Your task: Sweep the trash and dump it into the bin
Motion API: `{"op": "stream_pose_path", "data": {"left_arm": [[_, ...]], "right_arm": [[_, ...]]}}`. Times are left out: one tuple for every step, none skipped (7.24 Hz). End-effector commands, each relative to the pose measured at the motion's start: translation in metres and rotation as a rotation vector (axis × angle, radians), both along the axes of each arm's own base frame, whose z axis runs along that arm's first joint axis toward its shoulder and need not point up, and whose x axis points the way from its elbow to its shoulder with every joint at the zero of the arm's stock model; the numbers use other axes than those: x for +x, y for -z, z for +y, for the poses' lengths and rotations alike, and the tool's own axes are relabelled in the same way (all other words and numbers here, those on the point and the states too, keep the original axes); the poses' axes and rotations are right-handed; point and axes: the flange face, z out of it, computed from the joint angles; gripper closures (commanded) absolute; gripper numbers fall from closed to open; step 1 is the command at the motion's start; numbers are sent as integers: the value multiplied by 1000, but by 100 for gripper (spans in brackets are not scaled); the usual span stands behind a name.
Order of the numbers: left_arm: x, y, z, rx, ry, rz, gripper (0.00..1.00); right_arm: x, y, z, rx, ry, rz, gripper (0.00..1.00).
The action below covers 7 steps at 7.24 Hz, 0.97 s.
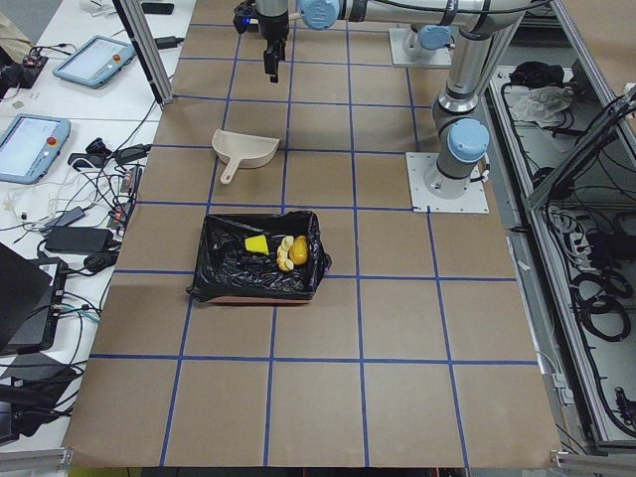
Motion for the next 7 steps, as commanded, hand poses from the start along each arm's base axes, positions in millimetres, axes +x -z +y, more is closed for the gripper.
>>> {"op": "stream_pose_path", "data": {"left_arm": [[3,0,20,5,-17,0,0],[3,5,33,16,-17,2,0],[3,3,39,4,-17,0,0],[3,1,41,1,-18,0,0],[2,-1,42,-5,-18,-1,0],[3,-2,43,-7,-18,1,0],[3,-2,43,-7,-15,-1,0]], "right_arm": [[0,1,0,3,0,0,0],[0,1,0,3,0,-2,0],[0,1,0,2,0,0,0],[0,1,0,3,0,-1,0],[0,1,0,2,1,0,0],[0,1,0,3,2,-2,0],[0,1,0,3,1,1,0]]}}
